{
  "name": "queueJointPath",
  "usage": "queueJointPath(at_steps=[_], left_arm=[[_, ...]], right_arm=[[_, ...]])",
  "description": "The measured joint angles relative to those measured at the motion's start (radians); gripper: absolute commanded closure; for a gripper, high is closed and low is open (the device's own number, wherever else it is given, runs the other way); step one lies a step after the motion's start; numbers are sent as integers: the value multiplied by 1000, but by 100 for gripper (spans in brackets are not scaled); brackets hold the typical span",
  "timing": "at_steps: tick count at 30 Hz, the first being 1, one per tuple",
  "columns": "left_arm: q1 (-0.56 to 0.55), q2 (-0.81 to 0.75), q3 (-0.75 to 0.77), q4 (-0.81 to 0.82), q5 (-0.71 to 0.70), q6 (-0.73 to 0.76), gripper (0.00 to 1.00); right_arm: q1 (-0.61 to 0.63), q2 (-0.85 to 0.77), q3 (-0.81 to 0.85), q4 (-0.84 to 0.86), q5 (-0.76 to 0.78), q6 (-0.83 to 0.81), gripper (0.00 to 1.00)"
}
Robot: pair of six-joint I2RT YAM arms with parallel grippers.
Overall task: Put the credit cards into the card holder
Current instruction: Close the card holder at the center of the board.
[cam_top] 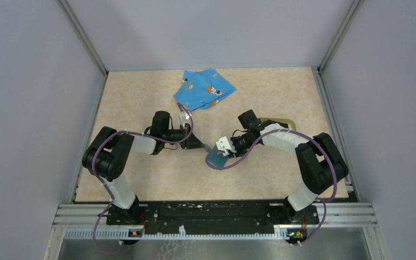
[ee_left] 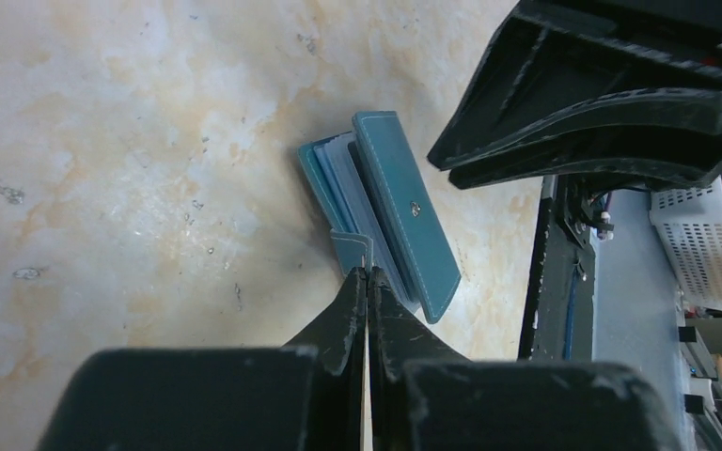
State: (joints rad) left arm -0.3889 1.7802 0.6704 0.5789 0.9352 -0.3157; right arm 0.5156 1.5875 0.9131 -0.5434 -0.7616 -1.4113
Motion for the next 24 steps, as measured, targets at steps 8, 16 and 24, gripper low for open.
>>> queueJointPath(at_steps=[8, 16, 24], left_arm=[[-9, -19, -5, 14, 22, 2, 100], [-9, -18, -5, 14, 20, -2, 100], [-21, 0, 10, 21, 19, -9, 100]], right_arm=[[47, 0, -34, 115, 53, 126, 84], [36, 10, -5, 163, 11, 327, 83], [-26, 105, 45, 304, 8, 729, 87]])
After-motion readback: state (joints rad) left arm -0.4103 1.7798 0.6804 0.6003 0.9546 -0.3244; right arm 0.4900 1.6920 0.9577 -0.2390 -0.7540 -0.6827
